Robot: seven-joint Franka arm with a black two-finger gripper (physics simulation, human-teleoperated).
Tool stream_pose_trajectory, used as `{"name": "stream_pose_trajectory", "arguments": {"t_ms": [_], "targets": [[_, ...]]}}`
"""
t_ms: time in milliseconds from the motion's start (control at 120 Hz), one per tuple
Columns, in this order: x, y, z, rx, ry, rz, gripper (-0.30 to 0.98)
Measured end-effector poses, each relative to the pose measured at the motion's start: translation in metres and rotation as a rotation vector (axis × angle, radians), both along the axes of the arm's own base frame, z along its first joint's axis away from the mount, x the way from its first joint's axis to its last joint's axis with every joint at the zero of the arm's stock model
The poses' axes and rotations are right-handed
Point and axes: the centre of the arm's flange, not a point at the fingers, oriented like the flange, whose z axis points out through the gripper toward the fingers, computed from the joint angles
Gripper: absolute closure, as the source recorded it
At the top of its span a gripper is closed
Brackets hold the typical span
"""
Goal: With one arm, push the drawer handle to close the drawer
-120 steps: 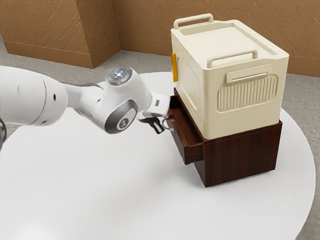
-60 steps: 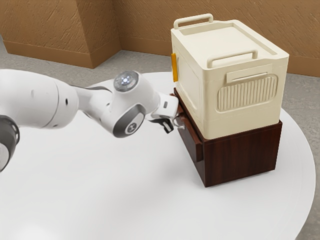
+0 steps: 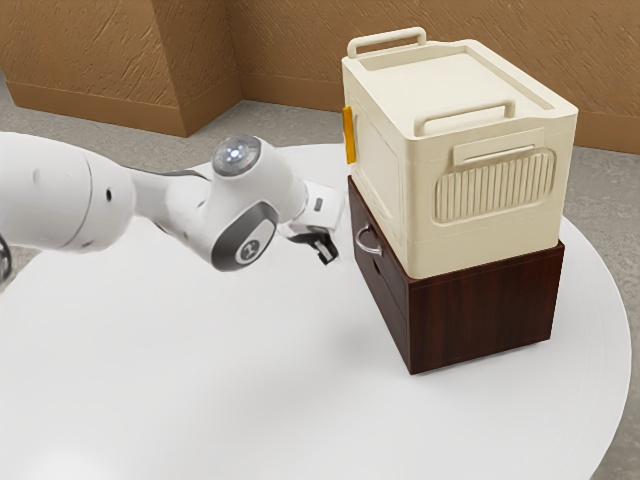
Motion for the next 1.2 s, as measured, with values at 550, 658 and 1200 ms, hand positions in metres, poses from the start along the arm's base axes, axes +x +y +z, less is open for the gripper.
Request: {"name": "stream_pose_trajectory", "arguments": {"t_ms": [550,658,1200], "targets": [[-0.013,0.080,0.139,-0.007,0.199,0.167,0.79],[-0.008,0.098,0.181,0.000,0.223,0.210,0.78],[-0.032,0.110,0.202,0.032,0.468,0.357,0.07]]}}
